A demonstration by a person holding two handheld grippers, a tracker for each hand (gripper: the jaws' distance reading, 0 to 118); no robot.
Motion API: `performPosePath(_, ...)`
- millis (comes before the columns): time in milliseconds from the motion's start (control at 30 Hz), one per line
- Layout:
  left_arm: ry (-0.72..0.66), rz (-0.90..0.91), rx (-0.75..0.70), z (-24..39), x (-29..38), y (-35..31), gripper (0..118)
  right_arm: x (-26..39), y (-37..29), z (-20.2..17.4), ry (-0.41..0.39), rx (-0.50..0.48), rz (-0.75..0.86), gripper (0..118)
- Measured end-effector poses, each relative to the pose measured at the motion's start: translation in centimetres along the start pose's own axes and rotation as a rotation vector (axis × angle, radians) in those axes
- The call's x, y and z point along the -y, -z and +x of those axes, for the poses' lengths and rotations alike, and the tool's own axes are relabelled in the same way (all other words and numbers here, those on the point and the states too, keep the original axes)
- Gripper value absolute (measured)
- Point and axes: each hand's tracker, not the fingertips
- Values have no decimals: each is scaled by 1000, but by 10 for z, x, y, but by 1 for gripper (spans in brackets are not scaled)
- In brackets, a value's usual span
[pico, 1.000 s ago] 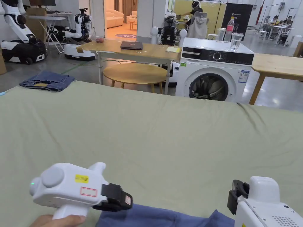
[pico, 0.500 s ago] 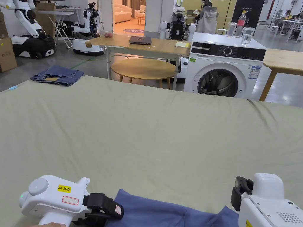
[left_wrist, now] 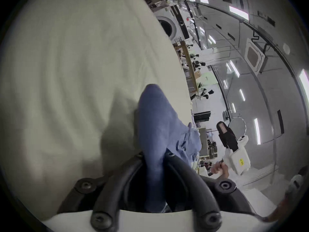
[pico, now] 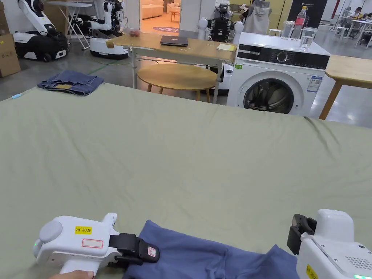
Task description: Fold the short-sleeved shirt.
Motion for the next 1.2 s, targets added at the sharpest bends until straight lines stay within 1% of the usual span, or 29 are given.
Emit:
performPosePath(100,33,43,15,20,0,-13,6,-3,-1,2,1,3,6,0)
performPosePath(233,78,94,-34,38,-15,-42,6,-8,-2,2,-3,6,18,0)
performPosePath(333,124,129,-135,46,-29,-77,6,-11,-1,1,-5,0,25,0)
performPosePath(400,178,147,-247,61,-34,-100,6,-12,0,-2,-10,-5,28,0)
performPosePath(433,198,150,-294,79,-33,-102,6,-13,0,-3,-13,-8,29,0)
performPosePath(467,225,149,-356,87,-34,-110,6,-13,1,-4,-14,-13,30,0)
performPosePath(533,261,169,-432,101,-36,-120,6,-13,1,-7,-14,-21,30,0)
performPosePath(600,287,182,-472,119,-30,-120,6,-12,2,-9,-13,-27,30,0)
performPosePath(700,322,153,-468,138,-29,-107,6,-11,2,-11,-10,-33,29,0)
performPosePath(867,449,77,-540,182,-10,-58,6,-7,0,-9,-4,-35,24,0)
performPosePath(1033,509,-14,-509,213,6,-8,6,-6,-4,-1,8,-21,25,0)
performPosePath(1133,562,-86,-529,216,4,26,6,-6,-6,3,13,-13,26,0)
performPosePath(1200,558,-122,-525,217,7,52,6,-6,-8,6,16,-6,28,0)
